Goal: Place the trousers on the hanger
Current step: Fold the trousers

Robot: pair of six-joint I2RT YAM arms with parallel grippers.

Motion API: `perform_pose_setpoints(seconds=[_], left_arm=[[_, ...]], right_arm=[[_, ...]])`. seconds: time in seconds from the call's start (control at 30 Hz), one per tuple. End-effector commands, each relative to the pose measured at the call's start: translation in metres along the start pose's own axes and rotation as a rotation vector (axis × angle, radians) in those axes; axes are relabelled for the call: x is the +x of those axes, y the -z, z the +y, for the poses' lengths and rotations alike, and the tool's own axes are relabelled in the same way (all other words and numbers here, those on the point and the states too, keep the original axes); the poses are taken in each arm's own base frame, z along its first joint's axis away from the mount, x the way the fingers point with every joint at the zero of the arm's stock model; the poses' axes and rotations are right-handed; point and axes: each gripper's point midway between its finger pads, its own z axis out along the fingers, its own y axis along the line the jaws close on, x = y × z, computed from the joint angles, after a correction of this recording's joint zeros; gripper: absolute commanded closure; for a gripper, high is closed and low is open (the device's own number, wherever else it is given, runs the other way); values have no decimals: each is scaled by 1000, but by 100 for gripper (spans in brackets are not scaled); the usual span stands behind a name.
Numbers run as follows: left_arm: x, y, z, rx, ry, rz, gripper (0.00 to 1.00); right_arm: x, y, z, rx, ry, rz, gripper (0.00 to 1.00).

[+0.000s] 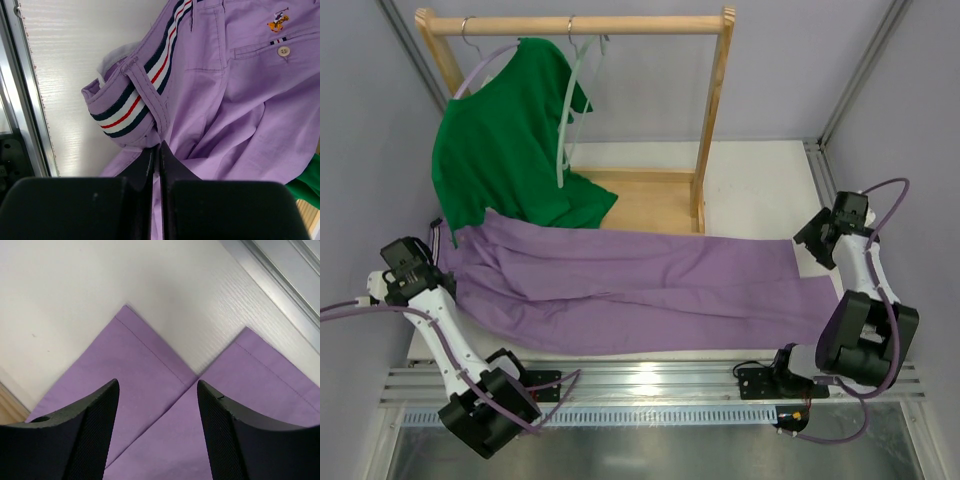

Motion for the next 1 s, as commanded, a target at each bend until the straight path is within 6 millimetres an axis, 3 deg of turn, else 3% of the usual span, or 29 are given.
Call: perform_pose_setpoints(seconds=[0.0, 0.13, 0.23, 0.33, 0.4, 0.53, 0.63, 0.77, 0.97], left_arm=[[-9, 9, -15, 82, -6, -40, 100], [-3, 10, -15, 108, -4, -25, 100], [-6, 13, -14, 109, -2, -47, 100], [-6, 14, -12, 106, -8, -48, 100], [-3, 14, -12, 116, -1, -39, 100], [-5, 15, -11, 116, 2, -55, 100], [-6, 15, -10, 113, 4, -63, 100], [-10, 10, -7, 85, 1, -84, 100], [-14, 10, -4, 71, -11, -104, 100]], right_arm=[[-2, -19, 8, -41, 129, 33, 32], [19, -44, 28, -158, 146, 121, 32], [17, -55, 40, -159, 190, 118, 32], [19, -67, 36, -89, 245, 122, 32], [19, -76, 19, 3, 250, 117, 35], [7, -86, -2, 146, 244, 70, 52], [9, -99, -2, 163, 218, 78, 63], [10, -110, -3, 191, 225, 95, 93], [1, -116, -2, 234, 221, 92, 96]])
